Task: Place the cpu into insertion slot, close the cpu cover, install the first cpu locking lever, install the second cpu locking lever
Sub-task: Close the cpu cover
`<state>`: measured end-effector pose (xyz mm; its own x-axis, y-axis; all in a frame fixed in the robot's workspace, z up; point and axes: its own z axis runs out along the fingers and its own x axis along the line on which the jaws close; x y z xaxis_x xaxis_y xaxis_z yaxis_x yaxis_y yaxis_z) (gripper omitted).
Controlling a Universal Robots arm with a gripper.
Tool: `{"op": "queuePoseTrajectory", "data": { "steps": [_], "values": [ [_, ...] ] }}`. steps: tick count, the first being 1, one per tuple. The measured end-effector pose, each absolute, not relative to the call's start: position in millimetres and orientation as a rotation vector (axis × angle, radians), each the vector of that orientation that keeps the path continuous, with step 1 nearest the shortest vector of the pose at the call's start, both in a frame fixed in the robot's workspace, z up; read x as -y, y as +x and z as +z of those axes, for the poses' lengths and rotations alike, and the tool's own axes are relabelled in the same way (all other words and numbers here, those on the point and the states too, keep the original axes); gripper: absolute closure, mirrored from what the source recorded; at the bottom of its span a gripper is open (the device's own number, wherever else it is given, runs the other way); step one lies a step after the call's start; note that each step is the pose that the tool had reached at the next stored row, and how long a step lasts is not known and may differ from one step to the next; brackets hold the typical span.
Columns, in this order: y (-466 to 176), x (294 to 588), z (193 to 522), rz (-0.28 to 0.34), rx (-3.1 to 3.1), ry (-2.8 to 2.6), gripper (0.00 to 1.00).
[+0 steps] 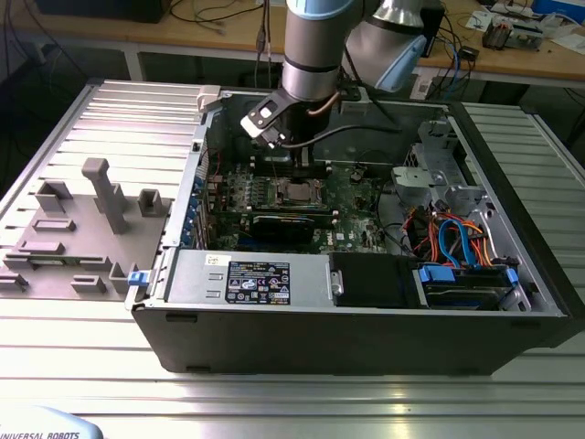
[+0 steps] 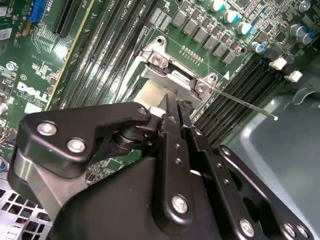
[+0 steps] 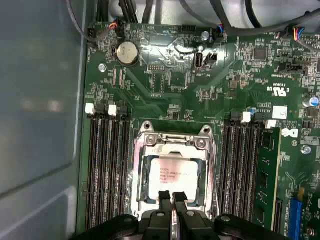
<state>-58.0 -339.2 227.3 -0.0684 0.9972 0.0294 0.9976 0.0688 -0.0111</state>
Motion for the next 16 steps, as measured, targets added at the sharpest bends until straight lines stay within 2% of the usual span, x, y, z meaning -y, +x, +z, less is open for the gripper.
{"op": "queuePoseTrajectory", "data": {
  "steps": [16],
  "values": [
    [-69, 339, 204, -0.017, 2.298, -2.1, 0.84]
  ]
}}
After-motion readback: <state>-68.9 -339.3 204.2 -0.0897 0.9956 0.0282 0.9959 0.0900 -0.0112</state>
